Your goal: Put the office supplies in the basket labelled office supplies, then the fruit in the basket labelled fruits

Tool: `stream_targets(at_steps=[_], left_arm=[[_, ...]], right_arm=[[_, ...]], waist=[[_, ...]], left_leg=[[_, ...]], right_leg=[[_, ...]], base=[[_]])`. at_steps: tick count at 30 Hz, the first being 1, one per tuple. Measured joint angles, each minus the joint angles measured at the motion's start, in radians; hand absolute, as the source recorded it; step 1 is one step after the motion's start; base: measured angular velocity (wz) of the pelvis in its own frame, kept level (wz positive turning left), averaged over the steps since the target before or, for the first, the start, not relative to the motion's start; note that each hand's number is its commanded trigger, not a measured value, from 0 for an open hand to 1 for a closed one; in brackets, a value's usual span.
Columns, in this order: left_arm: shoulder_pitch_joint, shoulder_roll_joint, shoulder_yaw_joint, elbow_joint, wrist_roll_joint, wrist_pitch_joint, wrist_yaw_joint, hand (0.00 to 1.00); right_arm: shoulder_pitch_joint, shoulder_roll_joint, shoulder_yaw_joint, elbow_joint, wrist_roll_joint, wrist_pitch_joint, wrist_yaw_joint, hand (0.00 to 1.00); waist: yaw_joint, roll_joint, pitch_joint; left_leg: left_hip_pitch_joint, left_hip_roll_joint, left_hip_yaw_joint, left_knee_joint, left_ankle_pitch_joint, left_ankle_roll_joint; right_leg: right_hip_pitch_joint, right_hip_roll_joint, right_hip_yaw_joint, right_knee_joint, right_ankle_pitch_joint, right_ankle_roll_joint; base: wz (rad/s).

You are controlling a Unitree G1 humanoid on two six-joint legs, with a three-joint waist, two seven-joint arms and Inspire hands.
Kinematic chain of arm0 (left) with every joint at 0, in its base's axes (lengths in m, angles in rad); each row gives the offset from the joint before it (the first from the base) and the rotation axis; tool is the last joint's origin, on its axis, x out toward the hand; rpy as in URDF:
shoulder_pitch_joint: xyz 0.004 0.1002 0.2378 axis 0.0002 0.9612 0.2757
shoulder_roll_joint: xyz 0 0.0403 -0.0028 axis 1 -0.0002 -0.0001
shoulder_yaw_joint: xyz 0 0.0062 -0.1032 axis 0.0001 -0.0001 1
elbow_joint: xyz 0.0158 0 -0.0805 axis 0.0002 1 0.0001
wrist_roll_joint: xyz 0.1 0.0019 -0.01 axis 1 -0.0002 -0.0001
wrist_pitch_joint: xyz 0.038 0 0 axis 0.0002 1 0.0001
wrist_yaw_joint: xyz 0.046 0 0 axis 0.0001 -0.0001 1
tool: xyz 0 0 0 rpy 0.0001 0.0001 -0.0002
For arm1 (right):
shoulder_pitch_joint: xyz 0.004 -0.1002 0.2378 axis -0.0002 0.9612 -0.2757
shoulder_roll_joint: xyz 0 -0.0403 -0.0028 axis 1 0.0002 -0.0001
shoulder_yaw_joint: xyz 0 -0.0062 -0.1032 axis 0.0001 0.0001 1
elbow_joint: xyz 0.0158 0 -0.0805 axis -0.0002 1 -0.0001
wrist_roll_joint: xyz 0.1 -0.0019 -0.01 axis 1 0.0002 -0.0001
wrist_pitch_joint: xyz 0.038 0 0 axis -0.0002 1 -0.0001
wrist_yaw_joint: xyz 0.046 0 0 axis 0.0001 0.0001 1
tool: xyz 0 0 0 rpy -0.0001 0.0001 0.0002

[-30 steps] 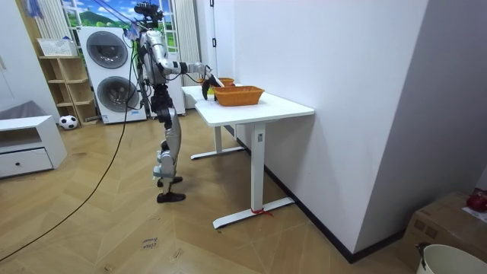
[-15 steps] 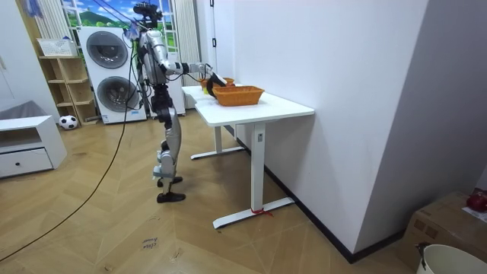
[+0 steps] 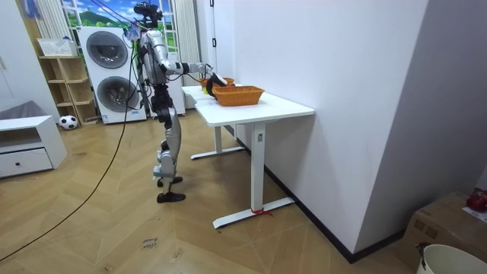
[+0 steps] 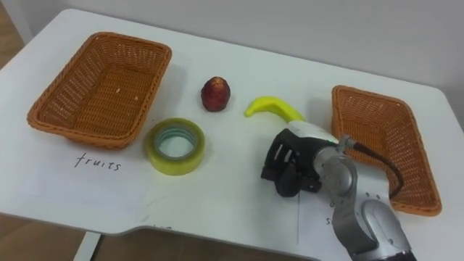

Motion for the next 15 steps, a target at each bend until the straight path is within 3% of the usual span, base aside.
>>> stream_targets(at_steps=[11, 15], left_arm=[[0.003, -0.018, 0.001, -0.001, -0.003, -0.009, 0.04, 0.0], [0.017, -0.026, 0.004, -0.002, -0.003, -0.038, 0.042, 0.0]], right_arm=[[0.014, -0.001, -0.004, -0.066, 0.001, -0.011, -0.002, 1.0], [0.033, 0.002, -0.026, -0.133, 0.023, -0.036, -0.003, 1.0]], waist=[[-0.028, 0.007, 0.0033], [-0.03, 0.012, 0.0041]], left_leg=[[-0.005, -0.002, -0.007, 0.001, 0.0, 0.0], [-0.005, -0.002, -0.005, 0.002, 0.001, 0.0]], right_leg=[[-0.004, 0.0, 0.001, 0.001, 0.0, 0.0], [-0.014, 0.0, 0.015, 0.001, 0.0, 0.0]], base=[[0.01], [-0.08]])
